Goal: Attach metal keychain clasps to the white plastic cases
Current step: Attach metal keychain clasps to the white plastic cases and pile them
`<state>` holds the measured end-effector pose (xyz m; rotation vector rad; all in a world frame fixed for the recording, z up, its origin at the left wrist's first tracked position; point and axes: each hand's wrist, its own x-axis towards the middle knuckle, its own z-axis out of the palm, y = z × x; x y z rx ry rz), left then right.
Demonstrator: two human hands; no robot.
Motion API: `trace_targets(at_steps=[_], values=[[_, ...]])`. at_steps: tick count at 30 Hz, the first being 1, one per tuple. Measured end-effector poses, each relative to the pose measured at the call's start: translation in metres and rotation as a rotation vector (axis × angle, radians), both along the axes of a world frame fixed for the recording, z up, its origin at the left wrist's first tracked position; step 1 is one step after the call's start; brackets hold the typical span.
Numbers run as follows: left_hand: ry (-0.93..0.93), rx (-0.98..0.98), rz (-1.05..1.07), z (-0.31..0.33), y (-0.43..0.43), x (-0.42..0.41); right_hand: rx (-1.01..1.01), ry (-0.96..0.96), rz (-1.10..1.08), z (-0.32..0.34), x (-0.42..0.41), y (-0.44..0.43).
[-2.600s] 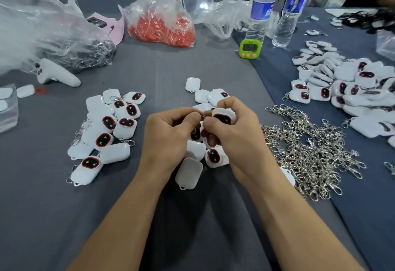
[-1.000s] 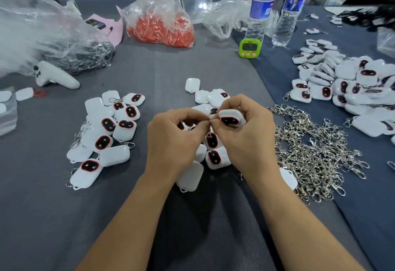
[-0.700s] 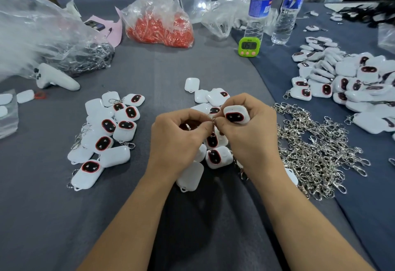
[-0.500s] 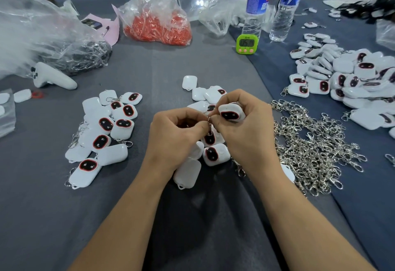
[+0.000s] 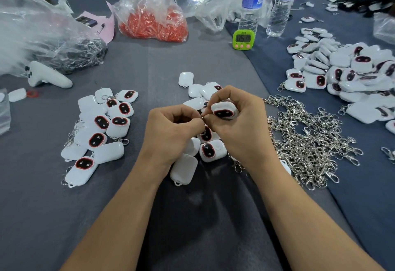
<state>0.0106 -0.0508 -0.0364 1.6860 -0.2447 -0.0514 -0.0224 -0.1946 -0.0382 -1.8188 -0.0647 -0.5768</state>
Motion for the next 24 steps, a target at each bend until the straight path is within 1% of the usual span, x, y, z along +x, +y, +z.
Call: trace_targets(at_steps=[5,15,17,19,21,22,24], values=[[0.000,-0.028,-0.066,0.002,0.005,0.001,0.051,-0.023,0.021,0.000,0.000,-0.004],[-0.014,-0.043,-0.121,0.001,0.008,0.003,0.075,-0.029,0.094,0.000,0.000,-0.005],[-0.014,-0.038,-0.096,0.001,0.006,0.002,0.069,-0.030,0.088,0.000,0.000,-0.004],[-0.053,-0.028,0.002,-0.001,0.002,0.000,0.059,-0.002,0.033,-0.001,0.002,-0.003],[-0.194,0.060,0.175,-0.003,0.003,-0.001,0.046,0.093,-0.071,-0.006,0.005,-0.003],[-0.307,0.168,0.268,-0.004,0.006,0.000,0.060,0.174,-0.109,-0.009,0.007,-0.003],[-0.556,0.491,0.377,-0.006,0.012,0.001,0.161,0.337,-0.116,-0.013,0.010,-0.004]])
